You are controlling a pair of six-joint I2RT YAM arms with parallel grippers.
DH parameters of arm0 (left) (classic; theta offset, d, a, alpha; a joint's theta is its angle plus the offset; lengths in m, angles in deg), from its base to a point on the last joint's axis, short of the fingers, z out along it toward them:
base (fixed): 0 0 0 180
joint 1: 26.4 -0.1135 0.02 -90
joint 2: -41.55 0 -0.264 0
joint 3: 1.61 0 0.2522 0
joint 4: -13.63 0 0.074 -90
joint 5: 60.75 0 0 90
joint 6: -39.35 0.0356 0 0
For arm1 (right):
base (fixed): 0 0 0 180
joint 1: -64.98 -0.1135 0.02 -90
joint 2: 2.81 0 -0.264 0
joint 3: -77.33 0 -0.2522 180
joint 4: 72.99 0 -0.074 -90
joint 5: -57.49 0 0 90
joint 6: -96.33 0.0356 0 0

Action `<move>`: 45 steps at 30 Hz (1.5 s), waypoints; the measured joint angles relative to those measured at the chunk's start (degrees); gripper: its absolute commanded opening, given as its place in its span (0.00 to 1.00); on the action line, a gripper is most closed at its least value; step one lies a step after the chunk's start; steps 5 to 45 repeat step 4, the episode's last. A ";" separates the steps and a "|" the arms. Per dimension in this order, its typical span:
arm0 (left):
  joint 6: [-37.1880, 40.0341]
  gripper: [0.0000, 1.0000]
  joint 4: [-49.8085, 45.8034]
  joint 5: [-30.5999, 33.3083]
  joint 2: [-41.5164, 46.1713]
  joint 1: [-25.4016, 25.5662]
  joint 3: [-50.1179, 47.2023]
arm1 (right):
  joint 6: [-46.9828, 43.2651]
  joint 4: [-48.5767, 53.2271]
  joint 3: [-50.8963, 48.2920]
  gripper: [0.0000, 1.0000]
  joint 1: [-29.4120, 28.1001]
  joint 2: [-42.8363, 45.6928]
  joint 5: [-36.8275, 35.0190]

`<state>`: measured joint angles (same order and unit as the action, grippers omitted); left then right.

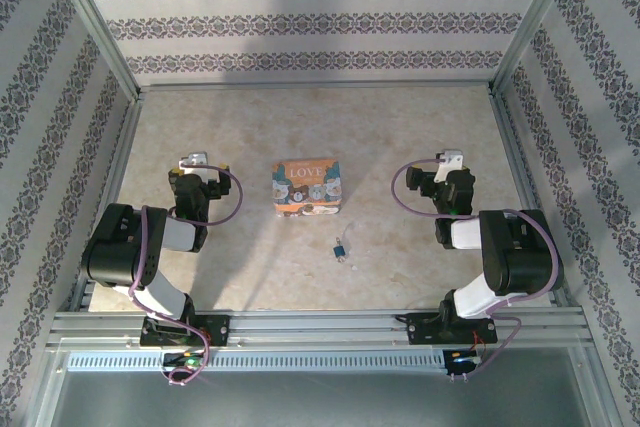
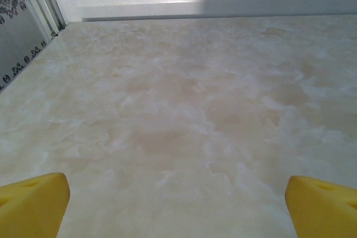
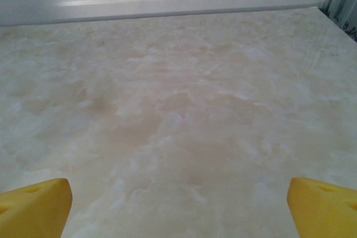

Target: Unlock a padlock with a key

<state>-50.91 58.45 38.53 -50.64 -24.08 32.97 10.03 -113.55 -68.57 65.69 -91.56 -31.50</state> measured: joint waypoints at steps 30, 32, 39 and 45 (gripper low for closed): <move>0.00 0.99 -0.02 0.00 0.00 0.00 0.00 | -0.74 0.20 0.28 0.98 -0.61 0.00 -0.44; 0.00 0.99 -0.02 0.00 0.00 0.00 0.00 | -0.74 0.20 0.28 0.98 -0.61 0.00 -0.44; 0.00 0.99 -0.02 0.00 0.00 0.00 0.00 | -0.74 0.20 0.28 0.98 -0.61 0.00 -0.44; 0.00 0.99 -0.02 0.00 0.00 0.00 0.00 | -0.74 0.20 0.28 0.98 -0.61 0.00 -0.44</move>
